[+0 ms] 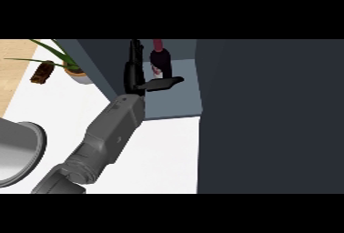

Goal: Pick up the wine, place it into the cabinet and close the cabinet

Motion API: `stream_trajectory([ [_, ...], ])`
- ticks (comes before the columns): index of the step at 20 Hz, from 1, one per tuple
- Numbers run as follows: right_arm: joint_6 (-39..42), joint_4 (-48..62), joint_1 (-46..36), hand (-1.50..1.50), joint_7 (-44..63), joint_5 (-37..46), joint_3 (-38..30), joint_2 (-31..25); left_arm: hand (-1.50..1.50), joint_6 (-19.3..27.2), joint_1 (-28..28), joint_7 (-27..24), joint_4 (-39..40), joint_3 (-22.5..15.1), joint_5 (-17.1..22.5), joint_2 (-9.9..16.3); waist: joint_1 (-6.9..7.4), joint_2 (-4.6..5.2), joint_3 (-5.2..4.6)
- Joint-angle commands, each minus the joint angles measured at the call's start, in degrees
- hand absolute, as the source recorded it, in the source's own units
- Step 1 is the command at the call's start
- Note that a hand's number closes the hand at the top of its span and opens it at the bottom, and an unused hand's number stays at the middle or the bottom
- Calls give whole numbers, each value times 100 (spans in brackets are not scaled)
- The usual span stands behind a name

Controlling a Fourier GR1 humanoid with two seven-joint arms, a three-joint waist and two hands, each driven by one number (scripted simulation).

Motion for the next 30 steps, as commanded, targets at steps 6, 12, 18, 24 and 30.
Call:
stream_trajectory([
  [6, -246, -381, -142, -150, 397, -90, 15, 14, -150, -67, 953, -50, -632, -766, 820, 7, 101, -57, -17],
  [12, -270, -694, 9, -150, 519, -134, -36, -59, -150, 636, 1528, 197, -1910, -2020, 1500, 7, 202, -63, -15],
  [18, -323, -752, 207, -150, 475, 89, -131, -118, -150, 1676, 2614, 460, -3786, -3299, 1776, 7, 390, -98, -11],
  [24, -259, -813, 519, -150, 151, 132, -188, -18, -150, 2744, 3212, 711, -5181, -3867, 1410, 9, 447, -99, -8],
  [30, -153, -372, 13, -150, 192, -286, -630, -265, -150, 3110, 4135, 628, -6278, -4425, 953, 8, 479, -82, -9],
])
